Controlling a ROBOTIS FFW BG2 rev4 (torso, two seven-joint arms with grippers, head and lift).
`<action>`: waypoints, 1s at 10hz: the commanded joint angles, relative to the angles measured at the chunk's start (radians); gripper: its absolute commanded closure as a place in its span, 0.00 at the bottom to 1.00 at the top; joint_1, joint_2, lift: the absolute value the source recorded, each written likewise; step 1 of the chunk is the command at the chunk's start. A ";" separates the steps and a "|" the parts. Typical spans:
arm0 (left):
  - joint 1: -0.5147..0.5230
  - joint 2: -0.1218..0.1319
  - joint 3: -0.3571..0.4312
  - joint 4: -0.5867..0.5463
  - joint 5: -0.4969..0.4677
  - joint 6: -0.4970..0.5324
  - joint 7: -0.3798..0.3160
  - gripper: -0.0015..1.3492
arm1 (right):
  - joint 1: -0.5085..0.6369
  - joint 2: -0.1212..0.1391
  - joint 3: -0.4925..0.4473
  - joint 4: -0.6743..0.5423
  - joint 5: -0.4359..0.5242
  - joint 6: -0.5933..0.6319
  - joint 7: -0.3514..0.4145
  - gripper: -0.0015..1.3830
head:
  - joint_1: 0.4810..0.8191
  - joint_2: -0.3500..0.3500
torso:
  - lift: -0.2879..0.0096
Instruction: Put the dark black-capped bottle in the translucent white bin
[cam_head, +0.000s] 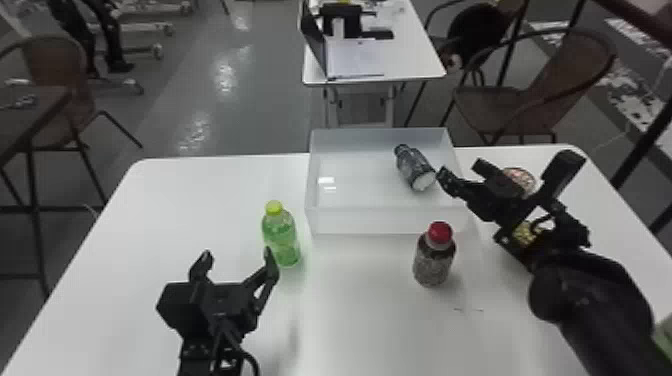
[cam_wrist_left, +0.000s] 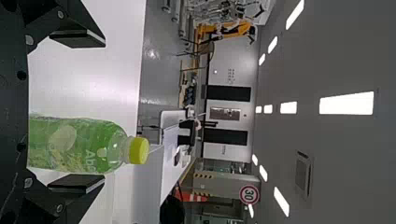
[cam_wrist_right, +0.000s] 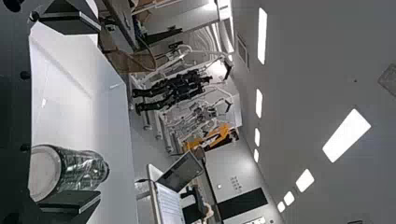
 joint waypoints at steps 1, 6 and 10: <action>0.004 0.000 0.002 -0.003 0.002 -0.007 0.000 0.19 | 0.098 -0.002 -0.002 -0.177 0.017 0.029 -0.043 0.04 | 0.63 0.61 | 0.66; 0.014 -0.004 0.009 -0.006 -0.004 -0.025 0.000 0.19 | 0.629 -0.015 -0.016 -0.901 0.224 0.127 -0.491 0.05 | 0.63 0.59 | 0.66; 0.018 -0.001 0.009 -0.008 -0.004 -0.022 0.000 0.19 | 0.770 -0.031 -0.062 -0.913 0.249 0.136 -0.480 0.05 | 0.63 0.57 | 0.66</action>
